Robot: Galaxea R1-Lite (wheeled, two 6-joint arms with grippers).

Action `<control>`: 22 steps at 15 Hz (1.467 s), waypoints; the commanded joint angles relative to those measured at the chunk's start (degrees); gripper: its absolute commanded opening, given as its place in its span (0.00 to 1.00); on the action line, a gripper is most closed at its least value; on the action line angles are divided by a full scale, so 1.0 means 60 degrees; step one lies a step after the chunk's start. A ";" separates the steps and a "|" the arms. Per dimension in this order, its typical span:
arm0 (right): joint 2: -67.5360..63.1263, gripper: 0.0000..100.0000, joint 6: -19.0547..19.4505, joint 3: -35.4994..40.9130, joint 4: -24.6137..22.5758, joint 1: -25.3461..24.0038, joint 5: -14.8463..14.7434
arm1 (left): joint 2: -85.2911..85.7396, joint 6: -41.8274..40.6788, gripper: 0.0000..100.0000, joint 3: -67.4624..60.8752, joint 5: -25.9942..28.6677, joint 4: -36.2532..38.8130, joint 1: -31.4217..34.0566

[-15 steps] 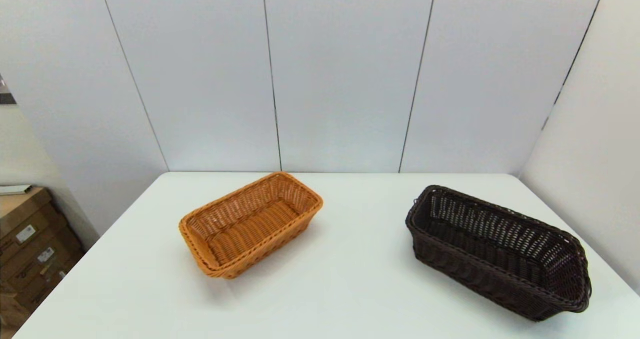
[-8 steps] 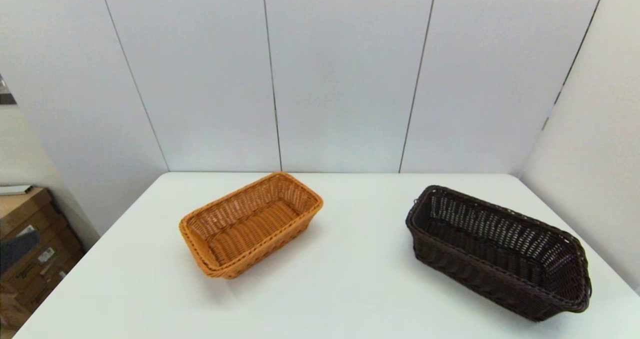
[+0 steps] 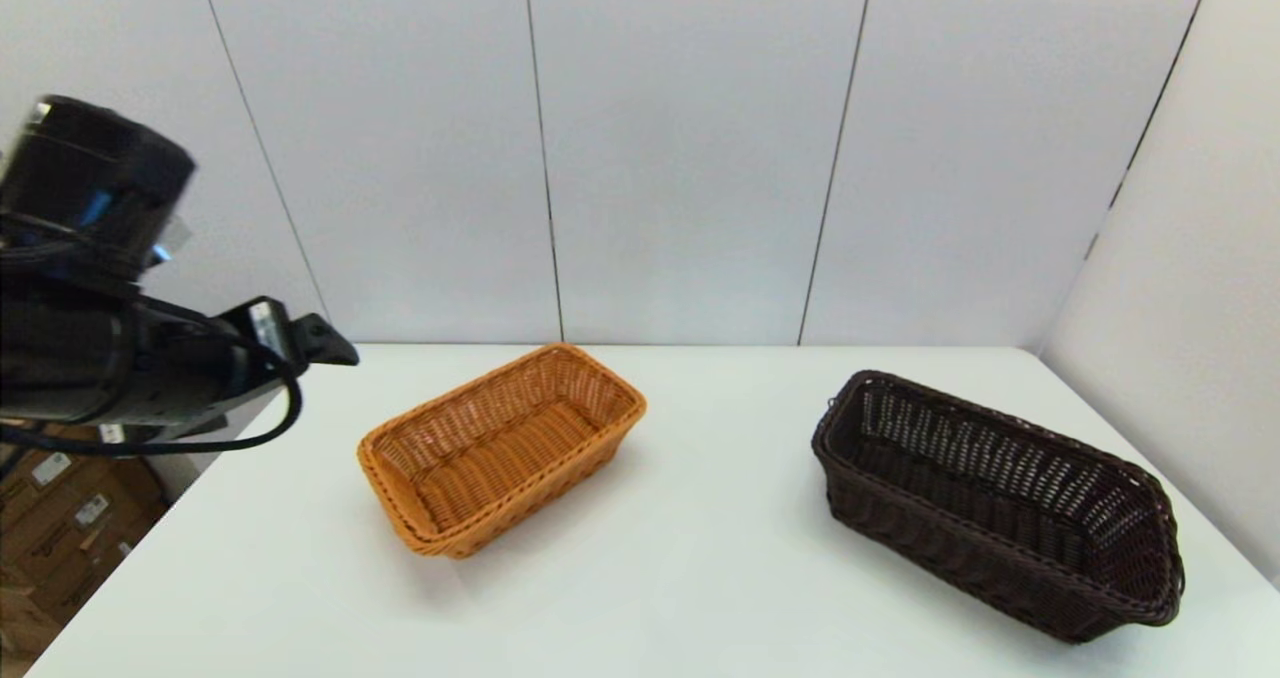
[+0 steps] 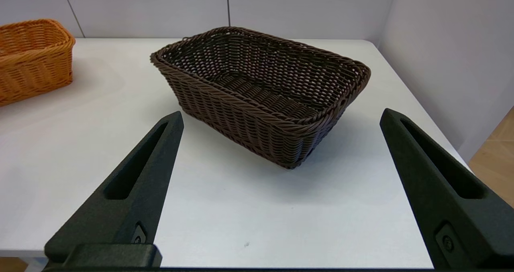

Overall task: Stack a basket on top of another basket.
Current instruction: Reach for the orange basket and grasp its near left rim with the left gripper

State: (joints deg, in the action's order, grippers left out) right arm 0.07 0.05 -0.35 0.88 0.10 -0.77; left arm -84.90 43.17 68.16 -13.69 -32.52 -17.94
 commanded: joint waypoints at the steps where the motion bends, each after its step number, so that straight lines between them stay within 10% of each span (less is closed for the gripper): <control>1: 0.0002 1.00 -0.0008 0.0000 0.0000 -0.0002 -0.0004 | -0.2887 0.2517 1.00 0.1092 0.0260 -0.1318 -0.0818; 22: 0.0002 1.00 -0.0008 0.0000 0.0015 -0.0016 -0.0018 | -0.6329 0.3001 1.00 0.1136 0.2853 -0.0849 0.1057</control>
State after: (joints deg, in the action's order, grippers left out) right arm 0.07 0.00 -0.35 0.96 0.05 -0.85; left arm -121.06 61.03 74.97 3.44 -37.51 -11.57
